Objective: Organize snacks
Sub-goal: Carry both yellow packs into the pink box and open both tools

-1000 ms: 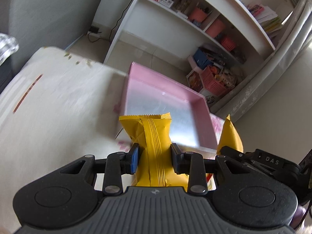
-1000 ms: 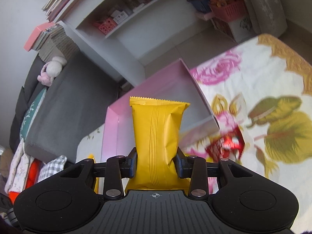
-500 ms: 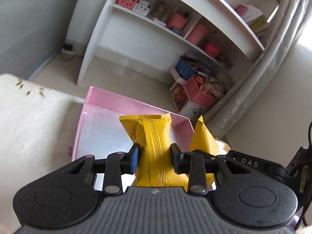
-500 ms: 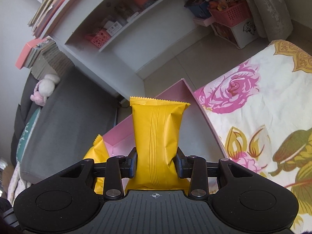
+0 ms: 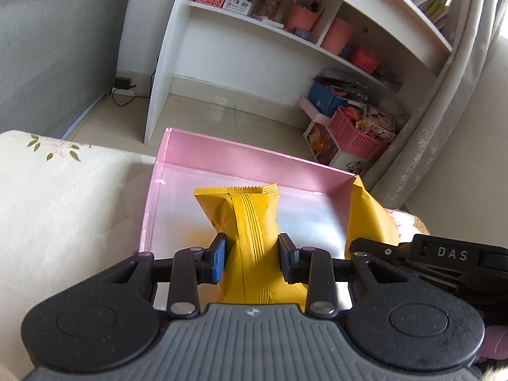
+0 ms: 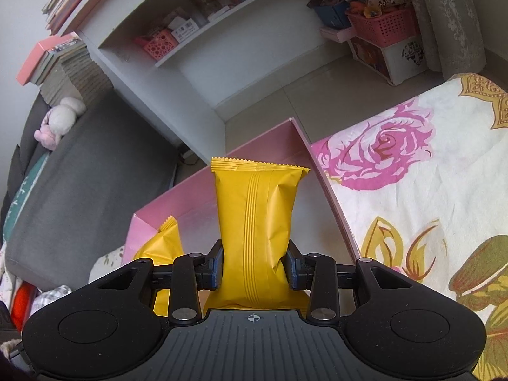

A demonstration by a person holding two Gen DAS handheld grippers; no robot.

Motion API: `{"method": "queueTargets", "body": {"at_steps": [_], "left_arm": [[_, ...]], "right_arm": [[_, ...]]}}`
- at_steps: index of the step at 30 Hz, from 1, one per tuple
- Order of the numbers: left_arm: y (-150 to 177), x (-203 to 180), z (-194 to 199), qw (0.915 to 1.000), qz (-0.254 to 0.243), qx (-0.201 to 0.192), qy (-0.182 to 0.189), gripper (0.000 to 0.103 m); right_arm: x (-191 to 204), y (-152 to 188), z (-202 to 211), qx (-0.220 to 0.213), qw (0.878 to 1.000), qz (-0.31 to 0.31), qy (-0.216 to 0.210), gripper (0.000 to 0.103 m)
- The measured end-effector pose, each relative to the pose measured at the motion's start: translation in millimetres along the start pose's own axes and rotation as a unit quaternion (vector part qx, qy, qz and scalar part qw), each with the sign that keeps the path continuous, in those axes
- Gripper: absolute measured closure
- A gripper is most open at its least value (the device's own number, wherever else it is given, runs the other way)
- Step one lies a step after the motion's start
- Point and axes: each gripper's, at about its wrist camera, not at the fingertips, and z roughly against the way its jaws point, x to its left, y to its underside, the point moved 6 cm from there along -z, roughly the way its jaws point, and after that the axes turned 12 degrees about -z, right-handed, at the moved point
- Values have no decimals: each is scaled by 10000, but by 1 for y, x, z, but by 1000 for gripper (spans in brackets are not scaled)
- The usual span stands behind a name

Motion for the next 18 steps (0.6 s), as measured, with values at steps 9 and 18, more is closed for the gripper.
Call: {"method": "queueTargets", "body": {"at_steps": [9, 18], "left_arm": [[2, -1, -3, 9999, -127, 23, 106, 71], [-2, -15, 5, 9984, -532, -38, 172, 32]], "right_arm": [[2, 1, 0, 19, 9999, 79, -84, 64], [4, -6, 9, -31, 9997, -25, -254, 31]]}}
